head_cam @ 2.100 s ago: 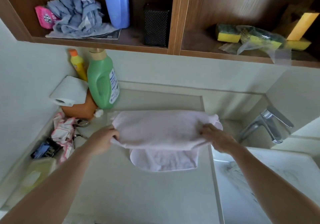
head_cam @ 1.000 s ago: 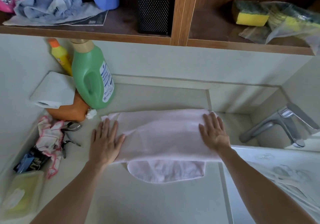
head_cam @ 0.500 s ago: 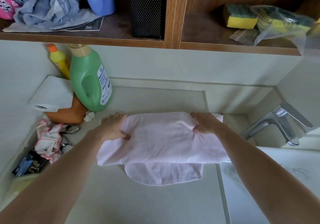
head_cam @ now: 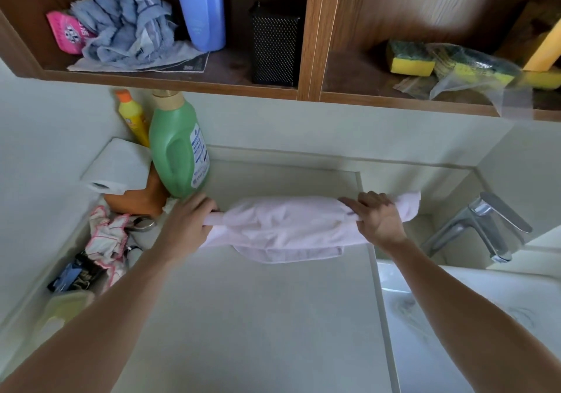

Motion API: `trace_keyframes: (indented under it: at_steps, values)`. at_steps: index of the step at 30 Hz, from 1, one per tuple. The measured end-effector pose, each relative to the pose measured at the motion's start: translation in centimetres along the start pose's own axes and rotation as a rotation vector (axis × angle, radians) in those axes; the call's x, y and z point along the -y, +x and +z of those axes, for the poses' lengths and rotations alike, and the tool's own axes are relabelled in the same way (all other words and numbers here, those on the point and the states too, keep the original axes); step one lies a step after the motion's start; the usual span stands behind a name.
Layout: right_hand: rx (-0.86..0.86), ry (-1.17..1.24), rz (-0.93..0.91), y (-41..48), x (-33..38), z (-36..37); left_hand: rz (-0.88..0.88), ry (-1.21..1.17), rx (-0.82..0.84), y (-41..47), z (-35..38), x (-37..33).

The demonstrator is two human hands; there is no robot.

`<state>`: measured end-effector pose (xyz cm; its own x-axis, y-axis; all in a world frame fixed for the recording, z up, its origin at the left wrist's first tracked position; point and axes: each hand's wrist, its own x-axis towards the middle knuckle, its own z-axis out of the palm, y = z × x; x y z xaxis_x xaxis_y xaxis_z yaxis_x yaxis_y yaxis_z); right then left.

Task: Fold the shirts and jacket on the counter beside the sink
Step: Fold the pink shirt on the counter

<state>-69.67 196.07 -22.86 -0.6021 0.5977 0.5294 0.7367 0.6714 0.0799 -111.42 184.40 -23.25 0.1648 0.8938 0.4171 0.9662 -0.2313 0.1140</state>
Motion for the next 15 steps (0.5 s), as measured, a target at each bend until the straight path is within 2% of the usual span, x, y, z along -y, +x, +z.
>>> trace_keyframes:
  at_steps: [4, 5, 8, 9, 11, 12, 13, 15]
  values:
    - [0.128, 0.075, -0.033, -5.7, 0.4, -0.6, 0.030, -0.031, 0.172, -6.2, 0.5, -1.0]
    - [0.234, 0.095, -0.044, -7.2, 0.6, -0.6, -0.007, -0.068, 0.239, -7.9, 0.9, -1.3]
    - [0.803, 0.136, -0.011, -10.8, 1.3, -0.6, -0.134, -0.225, 0.530, -10.4, 1.2, -1.9]
    - [0.893, 0.172, 0.006, -11.3, 1.3, -0.9, -0.181, -0.282, 0.674, -9.7, 0.9, -1.7]
    - [0.872, 0.293, 0.083, -10.7, 1.4, -1.9, -0.313, -0.394, 0.949, -6.9, -0.2, -1.3]
    - [0.788, 0.312, 0.109, -10.0, 1.6, -2.6, -0.399, -0.436, 0.984, -5.5, -0.7, -1.1]
    - [0.631, 0.297, 0.106, -9.0, 1.9, -2.8, -0.470, -0.470, 0.921, -4.2, -1.1, -1.2]
    - [0.285, 0.209, 0.076, -6.9, 3.2, -2.3, -0.506, -0.432, 0.543, -2.2, -1.0, -2.7]
